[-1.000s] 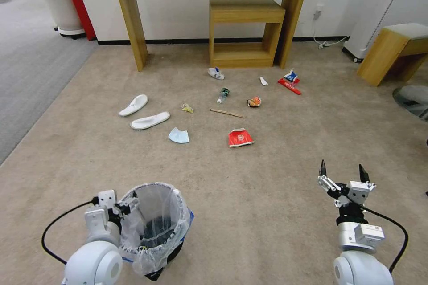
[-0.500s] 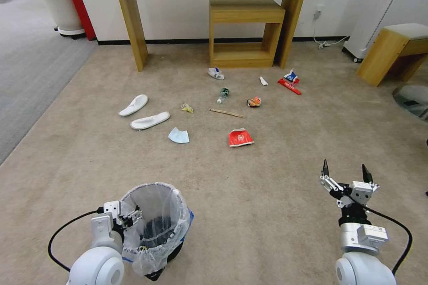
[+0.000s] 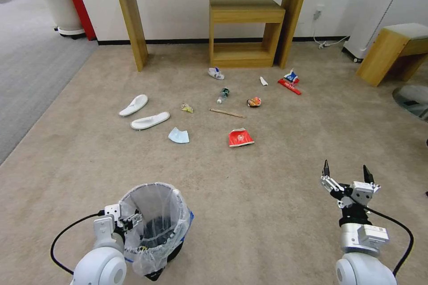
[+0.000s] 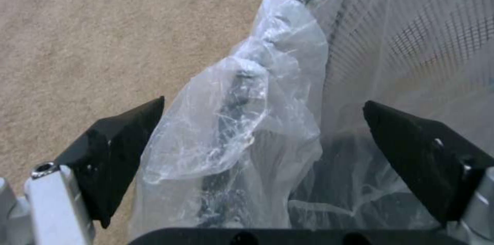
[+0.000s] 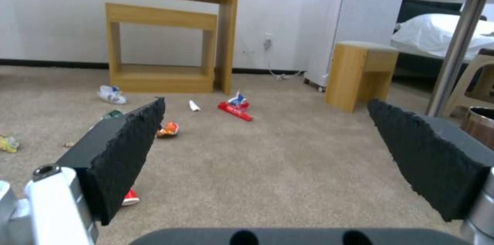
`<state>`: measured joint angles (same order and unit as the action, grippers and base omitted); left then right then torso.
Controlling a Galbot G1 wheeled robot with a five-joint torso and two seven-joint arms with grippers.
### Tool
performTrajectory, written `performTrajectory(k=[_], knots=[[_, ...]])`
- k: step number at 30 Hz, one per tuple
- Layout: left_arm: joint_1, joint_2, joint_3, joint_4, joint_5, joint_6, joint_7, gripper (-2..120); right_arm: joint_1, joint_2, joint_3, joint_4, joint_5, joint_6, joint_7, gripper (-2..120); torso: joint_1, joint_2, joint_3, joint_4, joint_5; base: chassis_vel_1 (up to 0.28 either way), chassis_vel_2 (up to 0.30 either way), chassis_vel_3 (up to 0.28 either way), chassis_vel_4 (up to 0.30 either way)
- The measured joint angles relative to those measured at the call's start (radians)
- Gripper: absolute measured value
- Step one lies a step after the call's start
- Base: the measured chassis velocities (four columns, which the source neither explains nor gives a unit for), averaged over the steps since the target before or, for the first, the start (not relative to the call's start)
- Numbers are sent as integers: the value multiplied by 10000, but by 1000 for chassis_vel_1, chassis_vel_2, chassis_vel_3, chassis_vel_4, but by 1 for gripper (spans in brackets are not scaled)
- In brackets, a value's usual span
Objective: Pick up the trash bin and place the garbage on the floor into it.
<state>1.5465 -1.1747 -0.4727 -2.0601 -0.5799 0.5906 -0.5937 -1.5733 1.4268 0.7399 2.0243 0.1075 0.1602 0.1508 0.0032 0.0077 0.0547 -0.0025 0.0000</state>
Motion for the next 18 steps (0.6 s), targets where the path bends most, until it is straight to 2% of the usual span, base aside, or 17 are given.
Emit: performTrajectory(k=[18], knots=[[-183,-25,149,315,-29,30,-205,100,138,78,-73,-184,-91,-74,18,100,-1,0,0,1,5,0,0,0,0]])
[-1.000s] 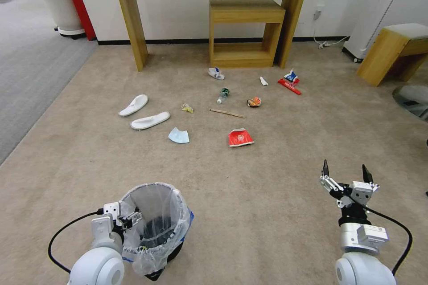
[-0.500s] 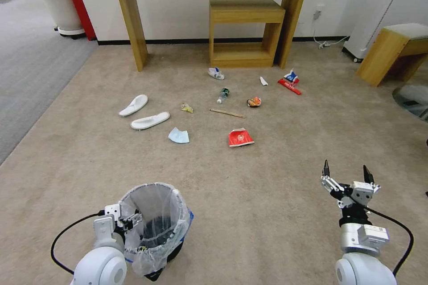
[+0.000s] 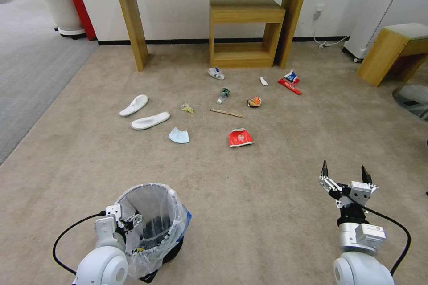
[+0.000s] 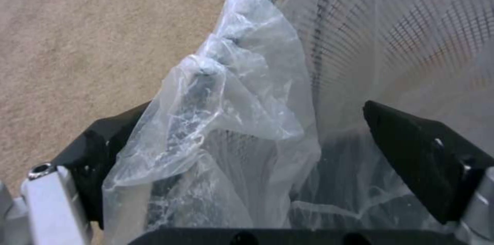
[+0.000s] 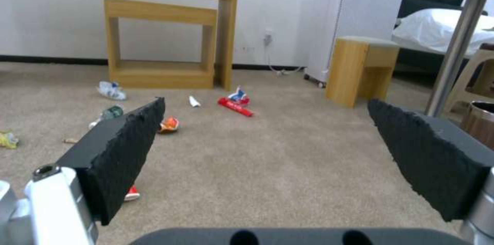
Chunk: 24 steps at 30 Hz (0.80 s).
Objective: Pick up the trash bin and place the garbage on the floor into it.
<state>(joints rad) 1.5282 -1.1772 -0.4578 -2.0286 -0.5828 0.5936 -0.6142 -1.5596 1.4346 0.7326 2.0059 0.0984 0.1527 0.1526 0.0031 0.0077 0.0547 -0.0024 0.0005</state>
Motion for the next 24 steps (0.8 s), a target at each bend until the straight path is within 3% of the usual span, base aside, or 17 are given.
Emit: performTrajectory(k=[24], knots=[[3,118,142,-230,-202,135,-141,98,79,33,0,172,-16,-202,-2,100,1,0,1,-1,-9,0,0,0,0]])
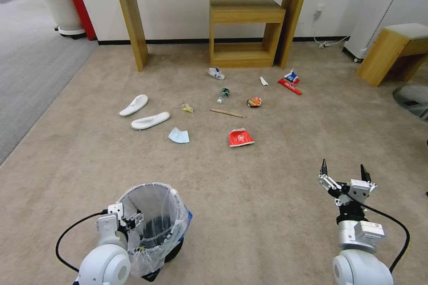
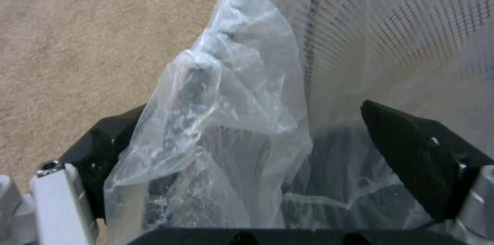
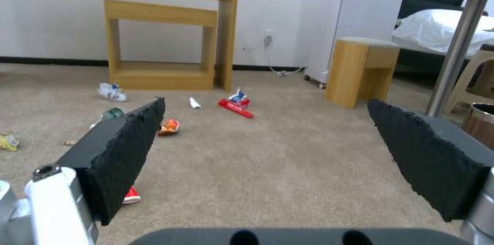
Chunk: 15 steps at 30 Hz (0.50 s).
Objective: Pick up the trash bin and place the garbage on the floor into it.
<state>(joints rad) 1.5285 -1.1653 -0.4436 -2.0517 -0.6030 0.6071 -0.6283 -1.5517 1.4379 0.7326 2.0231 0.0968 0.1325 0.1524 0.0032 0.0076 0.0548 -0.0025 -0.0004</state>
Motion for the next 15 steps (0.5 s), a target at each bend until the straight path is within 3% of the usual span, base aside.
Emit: performTrajectory(k=[5,15], knots=[[38,18,-16,-65,1,-2,-1,91,-58,30,8,96,-25,-12,5,100,0,0,0,0,2,0,0,0,0],[141,64,-37,-183,-34,-8,-11,53,-175,139,34,282,-143,-16,8,100,0,0,0,0,3,0,0,0,0]])
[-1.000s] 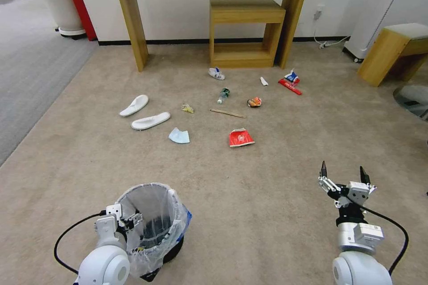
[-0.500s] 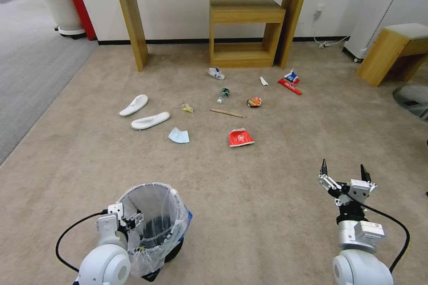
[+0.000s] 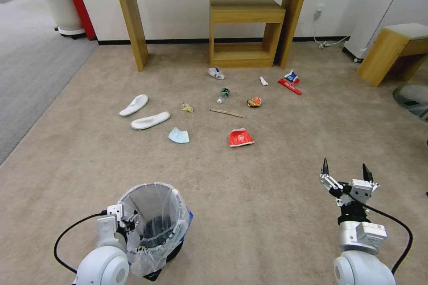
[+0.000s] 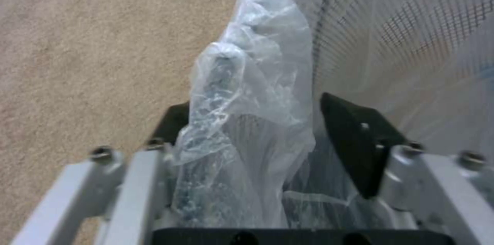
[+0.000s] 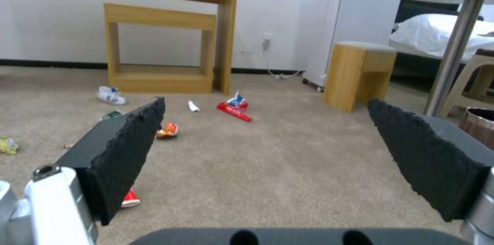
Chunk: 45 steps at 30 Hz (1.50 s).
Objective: Pick up the trash bin and place the garbage on the floor into it.
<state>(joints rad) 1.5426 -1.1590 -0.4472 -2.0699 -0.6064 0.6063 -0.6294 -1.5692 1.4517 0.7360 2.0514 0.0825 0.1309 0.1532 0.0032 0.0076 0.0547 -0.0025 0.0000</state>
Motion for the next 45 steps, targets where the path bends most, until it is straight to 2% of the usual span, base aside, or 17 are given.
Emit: performTrajectory(k=[2,3,6,7,10,16,27,36,45], knots=[[-1,18,-9,-7,0,0,-26,44,-6,16,0,27,-22,0,0,100,0,0,0,2,3,0,0,0,0],[-1,18,-9,-7,0,0,-26,44,-6,16,0,27,-22,0,0,100,0,0,0,2,3,0,0,0,0],[-20,44,-20,-9,1,0,-33,30,-10,39,8,43,-51,0,2,100,0,0,0,1,2,0,0,0,0],[-20,44,-20,-9,1,0,-33,30,-10,39,8,43,-51,0,2,100,0,0,0,1,2,0,0,0,0],[-13,38,-4,-32,-10,17,-44,17,-33,79,7,48,-89,11,2,100,0,1,0,1,0,0,0,0,0],[-8,12,-2,-30,-67,52,-73,7,-27,141,-20,-9,-151,40,2,100,0,1,-1,-1,1,0,0,0,0],[-63,-157,14,219,35,63,-96,7,-21,156,-27,-250,-204,204,2,100,-2,4,-6,2,12,0,0,0,0],[-61,-367,-29,344,552,-197,267,7,-45,132,-33,-254,-203,209,13,100,-2,4,-2,2,3,0,0,0,0],[33,-490,-203,103,449,-217,488,6,-54,81,-42,-333,-201,208,23,100,2,-4,4,-2,-11,0,0,0,0]])
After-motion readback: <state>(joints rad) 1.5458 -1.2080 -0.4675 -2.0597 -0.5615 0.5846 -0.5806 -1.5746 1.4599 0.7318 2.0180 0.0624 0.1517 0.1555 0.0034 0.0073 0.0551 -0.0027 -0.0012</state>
